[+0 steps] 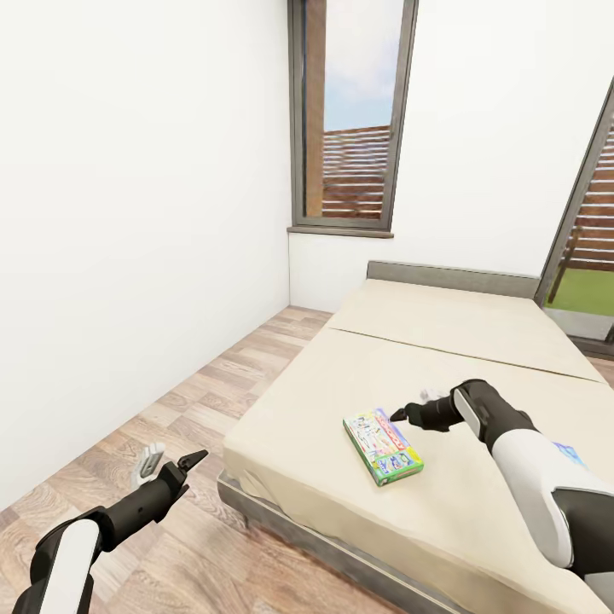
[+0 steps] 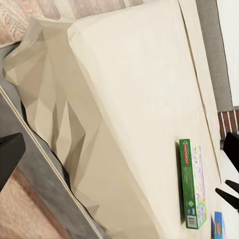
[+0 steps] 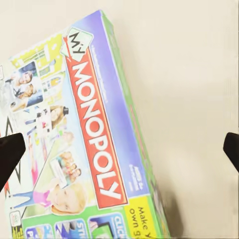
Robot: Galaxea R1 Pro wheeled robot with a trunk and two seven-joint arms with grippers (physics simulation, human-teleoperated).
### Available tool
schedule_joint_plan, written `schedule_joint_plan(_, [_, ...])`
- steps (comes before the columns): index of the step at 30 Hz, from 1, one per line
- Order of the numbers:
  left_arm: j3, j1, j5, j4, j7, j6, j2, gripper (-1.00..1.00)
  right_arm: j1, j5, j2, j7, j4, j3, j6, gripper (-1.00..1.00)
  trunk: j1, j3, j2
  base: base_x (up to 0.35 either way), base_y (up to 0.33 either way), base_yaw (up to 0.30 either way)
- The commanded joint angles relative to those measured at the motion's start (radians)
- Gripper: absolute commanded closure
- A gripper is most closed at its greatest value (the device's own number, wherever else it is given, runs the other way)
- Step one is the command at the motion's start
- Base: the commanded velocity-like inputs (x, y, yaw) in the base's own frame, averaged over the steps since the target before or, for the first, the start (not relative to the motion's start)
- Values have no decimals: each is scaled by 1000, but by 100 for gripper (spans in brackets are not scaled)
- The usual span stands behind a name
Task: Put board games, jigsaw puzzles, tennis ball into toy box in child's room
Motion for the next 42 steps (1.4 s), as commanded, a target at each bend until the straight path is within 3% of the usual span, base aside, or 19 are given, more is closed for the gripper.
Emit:
schedule_joint_plan(1, [3,-1,-8,0,-9,6,-1,-100,-1,1,-5,2,-1,-8,6,-100,0,-1,0,0,0,0])
schedule_joint_plan(9, [3,-1,-7,-1,-12,6,-1,-100,-5,0,-20,2,0,-23,8,-100,0,-1,0,0,0,0])
schedule_joint_plan(31, [-2,0,-6,-42,-1,31,-13,-100,-3,2,-9,6,11,-25,17,-100,0,-1,0,0,0,0])
schedule_joint_plan(42, [-2,0,-6,-44,0,34,-13,-100,-3,2,-9,8,11,-25,19,-100,42,-36,-77,0,0,0])
